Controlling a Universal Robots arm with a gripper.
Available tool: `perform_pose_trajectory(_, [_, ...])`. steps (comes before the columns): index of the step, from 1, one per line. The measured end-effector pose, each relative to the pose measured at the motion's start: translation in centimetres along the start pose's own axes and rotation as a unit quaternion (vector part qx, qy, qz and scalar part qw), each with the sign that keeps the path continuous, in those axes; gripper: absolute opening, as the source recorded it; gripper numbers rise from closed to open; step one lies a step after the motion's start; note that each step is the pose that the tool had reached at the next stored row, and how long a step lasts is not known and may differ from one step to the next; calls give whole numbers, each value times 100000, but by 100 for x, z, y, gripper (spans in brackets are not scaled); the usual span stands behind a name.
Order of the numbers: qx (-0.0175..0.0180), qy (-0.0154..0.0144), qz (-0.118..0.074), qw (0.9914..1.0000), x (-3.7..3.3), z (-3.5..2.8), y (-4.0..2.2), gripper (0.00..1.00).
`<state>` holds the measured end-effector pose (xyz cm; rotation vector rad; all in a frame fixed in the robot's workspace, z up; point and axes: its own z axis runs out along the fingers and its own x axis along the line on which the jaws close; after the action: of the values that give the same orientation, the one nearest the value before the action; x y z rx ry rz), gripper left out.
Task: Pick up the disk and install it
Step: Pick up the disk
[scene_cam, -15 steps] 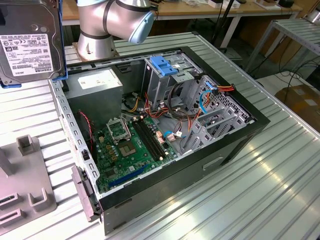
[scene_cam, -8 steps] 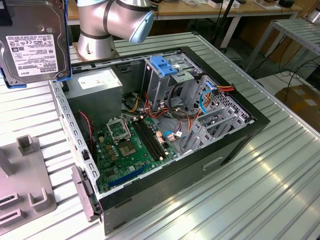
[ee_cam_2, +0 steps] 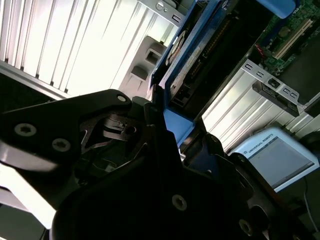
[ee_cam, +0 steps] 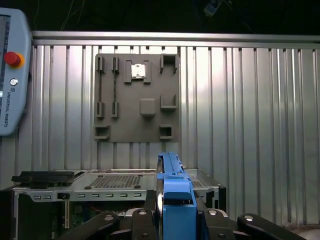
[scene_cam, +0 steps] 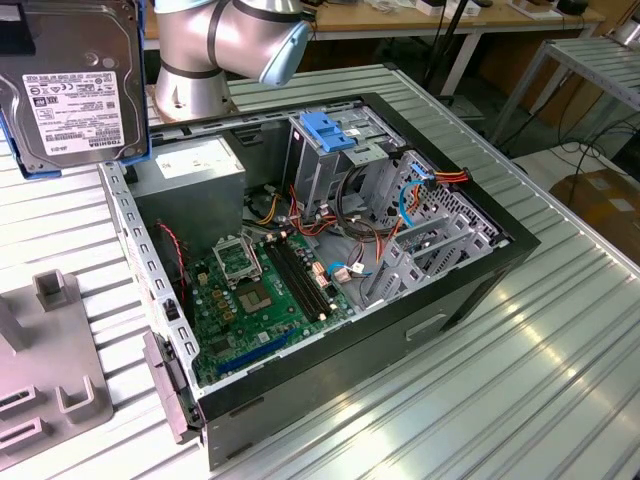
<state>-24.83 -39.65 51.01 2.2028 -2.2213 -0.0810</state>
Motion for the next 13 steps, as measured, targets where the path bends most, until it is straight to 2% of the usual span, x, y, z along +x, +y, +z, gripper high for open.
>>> perform_pose_trajectory(9, [2,38,69,100000,63,-6,-95,37])
perform_pose_trajectory(10, [6,46,76,100000,67,-6,-116,37])
perform_pose_trajectory(13, [8,114,110,100000,89,-10,-234,37])
